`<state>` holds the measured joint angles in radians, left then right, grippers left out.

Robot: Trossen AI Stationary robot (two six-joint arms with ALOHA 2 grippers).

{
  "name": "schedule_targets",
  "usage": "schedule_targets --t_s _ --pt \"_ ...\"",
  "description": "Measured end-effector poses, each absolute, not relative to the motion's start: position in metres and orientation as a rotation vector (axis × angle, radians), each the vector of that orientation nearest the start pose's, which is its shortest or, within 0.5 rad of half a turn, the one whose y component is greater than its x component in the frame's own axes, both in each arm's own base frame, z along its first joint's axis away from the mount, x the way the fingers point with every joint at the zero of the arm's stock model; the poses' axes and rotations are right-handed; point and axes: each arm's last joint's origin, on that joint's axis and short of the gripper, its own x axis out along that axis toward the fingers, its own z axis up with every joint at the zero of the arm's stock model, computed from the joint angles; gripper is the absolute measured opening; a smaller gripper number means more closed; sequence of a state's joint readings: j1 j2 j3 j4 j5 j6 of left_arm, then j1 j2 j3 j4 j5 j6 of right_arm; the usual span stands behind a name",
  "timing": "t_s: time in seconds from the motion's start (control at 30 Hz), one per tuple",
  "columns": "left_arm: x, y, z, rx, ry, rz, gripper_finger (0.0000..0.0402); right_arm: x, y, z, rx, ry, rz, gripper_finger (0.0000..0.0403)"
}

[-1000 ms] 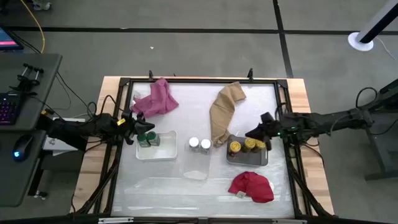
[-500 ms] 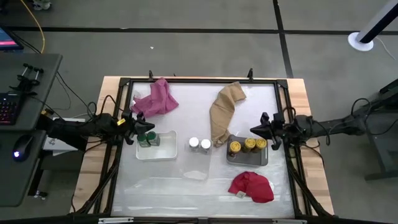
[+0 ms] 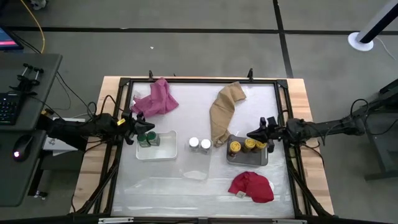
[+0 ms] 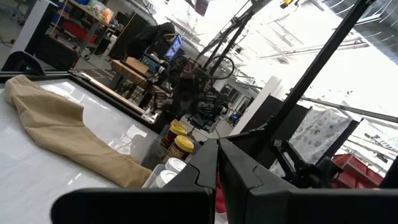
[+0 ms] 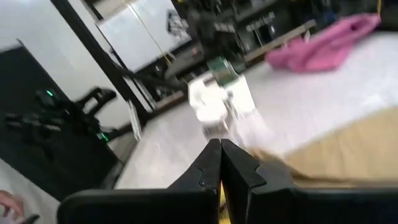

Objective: Sort spices by type
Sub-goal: Return to Home Position

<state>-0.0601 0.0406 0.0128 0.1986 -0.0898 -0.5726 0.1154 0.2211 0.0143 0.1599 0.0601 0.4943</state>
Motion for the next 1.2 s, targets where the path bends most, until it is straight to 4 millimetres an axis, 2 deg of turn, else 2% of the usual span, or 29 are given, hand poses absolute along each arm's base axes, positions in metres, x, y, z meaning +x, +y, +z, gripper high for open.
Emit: schedule_targets --t_s 0.23,1.2 --pt "0.098 -0.003 0.184 -0.584 -0.174 -0.020 0.0001 0.109 0.011 0.151 0.477 0.210 0.005 0.0000" --pt "0.098 -0.003 0.184 -0.584 -0.174 -0.020 0.0001 0.109 0.011 0.150 0.477 0.218 0.010 0.0000"
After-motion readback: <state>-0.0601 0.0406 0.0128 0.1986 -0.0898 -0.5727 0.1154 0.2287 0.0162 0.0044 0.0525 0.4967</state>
